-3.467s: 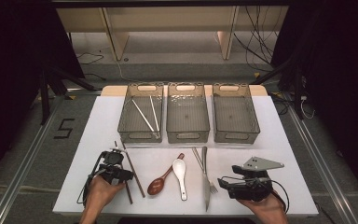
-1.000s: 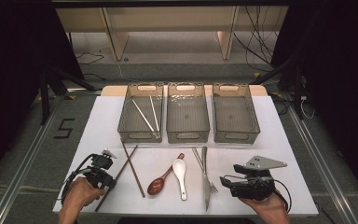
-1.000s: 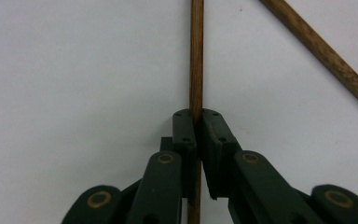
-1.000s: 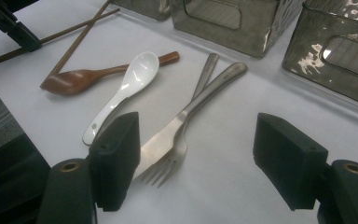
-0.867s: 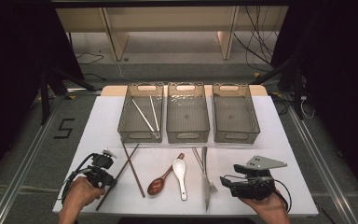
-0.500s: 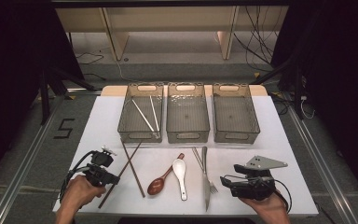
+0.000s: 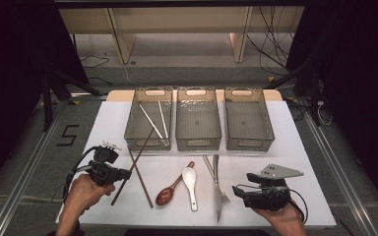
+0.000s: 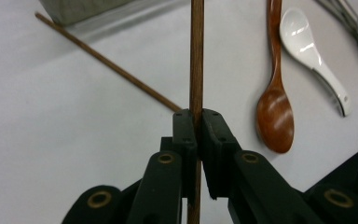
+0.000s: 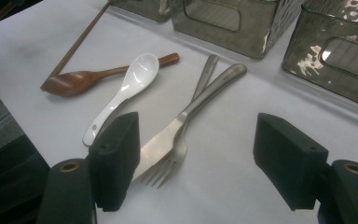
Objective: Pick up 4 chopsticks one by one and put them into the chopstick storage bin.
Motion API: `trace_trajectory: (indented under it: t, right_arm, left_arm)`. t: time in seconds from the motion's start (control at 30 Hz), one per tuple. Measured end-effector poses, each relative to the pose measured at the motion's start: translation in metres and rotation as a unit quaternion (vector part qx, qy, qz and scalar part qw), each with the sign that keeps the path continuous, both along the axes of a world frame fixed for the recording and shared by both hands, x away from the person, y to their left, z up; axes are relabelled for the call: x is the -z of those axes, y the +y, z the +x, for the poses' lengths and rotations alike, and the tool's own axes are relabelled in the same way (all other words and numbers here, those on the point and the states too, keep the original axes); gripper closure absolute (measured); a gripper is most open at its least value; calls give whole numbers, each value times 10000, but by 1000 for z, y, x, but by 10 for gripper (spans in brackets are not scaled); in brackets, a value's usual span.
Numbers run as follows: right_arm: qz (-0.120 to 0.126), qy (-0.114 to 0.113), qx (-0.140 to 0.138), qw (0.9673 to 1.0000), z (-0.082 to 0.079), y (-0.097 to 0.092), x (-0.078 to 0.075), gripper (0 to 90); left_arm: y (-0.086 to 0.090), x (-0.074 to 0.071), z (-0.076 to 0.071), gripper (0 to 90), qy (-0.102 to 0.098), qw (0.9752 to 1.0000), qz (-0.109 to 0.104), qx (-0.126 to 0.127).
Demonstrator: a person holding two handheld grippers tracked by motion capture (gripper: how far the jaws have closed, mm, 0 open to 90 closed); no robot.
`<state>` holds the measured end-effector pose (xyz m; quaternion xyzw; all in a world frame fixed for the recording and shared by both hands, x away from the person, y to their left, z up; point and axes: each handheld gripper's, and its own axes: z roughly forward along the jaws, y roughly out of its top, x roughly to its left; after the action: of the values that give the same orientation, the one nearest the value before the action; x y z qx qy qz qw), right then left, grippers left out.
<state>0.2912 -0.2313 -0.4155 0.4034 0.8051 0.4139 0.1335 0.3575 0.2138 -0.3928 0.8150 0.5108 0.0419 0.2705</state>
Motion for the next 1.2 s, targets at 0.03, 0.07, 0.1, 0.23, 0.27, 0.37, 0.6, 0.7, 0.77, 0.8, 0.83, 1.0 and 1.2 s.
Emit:
trace_trajectory:
  t: [0.03,0.07,0.1,0.23,0.27,0.37,0.6,0.7,0.77,0.8,0.83,1.0,1.2]
  right_arm:
    - [6,1,0,10000,0,0,0,324]
    - [6,-1,4,10000,0,0,0,324]
    - [5,-6,6,10000,0,0,0,324]
    - [23,-37,24,10000,0,-1,-1,324]
    - [34,-24,33,10000,0,-2,-1,324]
    - [36,-41,40,10000,0,-2,-1,324]
    - [75,-73,48,9999,-1,-3,-1,317]
    - [96,-87,57,9999,-1,-3,-1,313]
    - [115,-108,59,9999,-1,-4,-1,308]
    - [120,-114,62,9998,-1,-4,-1,306]
    - [125,-118,62,9998,-1,-4,-1,303]
    - [170,-161,67,9997,-1,-5,-2,292]
    - [244,-265,83,9993,-2,-6,-3,288]
  left_arm:
    - [-1,-2,3,844,-32,10000,-44,-21]
    - [-2,-3,6,844,-77,9999,-54,-47]
    - [-3,-4,9,844,-97,9999,-71,-58]
    - [-9,-5,23,844,-150,9999,-47,-46]
    - [-10,-5,26,844,-163,9998,-57,-42]
    - [-13,-7,37,844,-202,9998,-18,-85]
    - [-16,-23,64,843,-394,9991,-64,-163]
    - [-16,-30,75,843,-519,9984,-91,-207]
    - [-18,-33,82,843,-601,9979,-116,-227]
    - [-18,-35,87,843,-622,9978,-94,-229]
    - [-19,-36,89,843,-651,9975,-97,-244]
    - [-23,-42,107,843,-762,9966,-92,-302]
    - [-27,-47,126,843,-881,9955,-16,-355]
